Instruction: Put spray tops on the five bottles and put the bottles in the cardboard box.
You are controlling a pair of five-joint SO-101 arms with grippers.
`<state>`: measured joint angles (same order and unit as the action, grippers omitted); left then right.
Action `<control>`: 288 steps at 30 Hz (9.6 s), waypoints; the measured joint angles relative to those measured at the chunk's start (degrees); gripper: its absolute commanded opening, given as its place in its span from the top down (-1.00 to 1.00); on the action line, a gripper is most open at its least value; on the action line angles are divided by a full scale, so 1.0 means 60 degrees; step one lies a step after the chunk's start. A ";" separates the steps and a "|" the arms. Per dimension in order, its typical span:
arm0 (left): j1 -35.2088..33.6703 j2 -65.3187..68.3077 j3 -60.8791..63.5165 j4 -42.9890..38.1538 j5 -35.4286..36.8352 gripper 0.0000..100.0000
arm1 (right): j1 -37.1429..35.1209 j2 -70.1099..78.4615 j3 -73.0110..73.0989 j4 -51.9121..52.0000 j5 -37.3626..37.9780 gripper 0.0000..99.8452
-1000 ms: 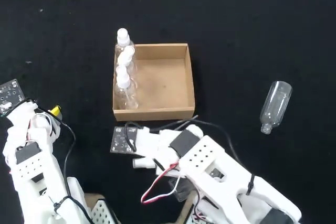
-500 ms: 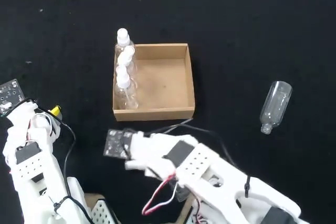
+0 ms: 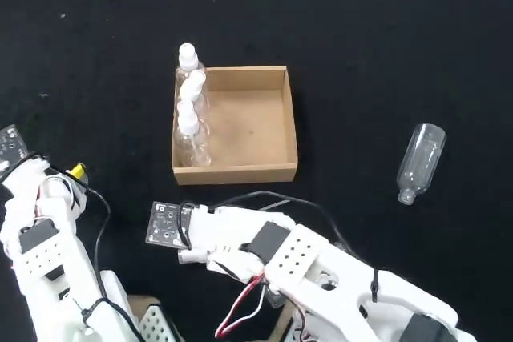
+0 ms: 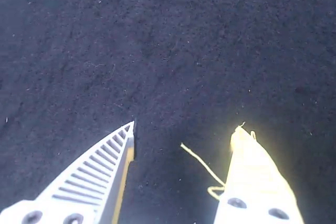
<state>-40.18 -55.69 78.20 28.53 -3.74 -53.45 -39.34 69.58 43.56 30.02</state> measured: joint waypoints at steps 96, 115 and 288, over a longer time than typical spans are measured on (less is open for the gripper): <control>0.0044 0.0000 0.0000 0.0000 0.0103 0.58 | 0.6564 -0.0147 -0.0542 0.4821 0.5905 0.98; 0.0059 0.0000 0.0000 0.0000 0.0103 0.58 | 1.3553 -0.0147 -0.4864 0.6828 0.4205 0.98; 0.0059 0.0000 0.0278 -0.0425 0.0103 0.58 | 1.2337 0.6051 -0.4703 0.2286 0.1993 0.59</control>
<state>-39.82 -55.69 79.87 25.98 -3.12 20.57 -3.03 41.36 57.27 41.98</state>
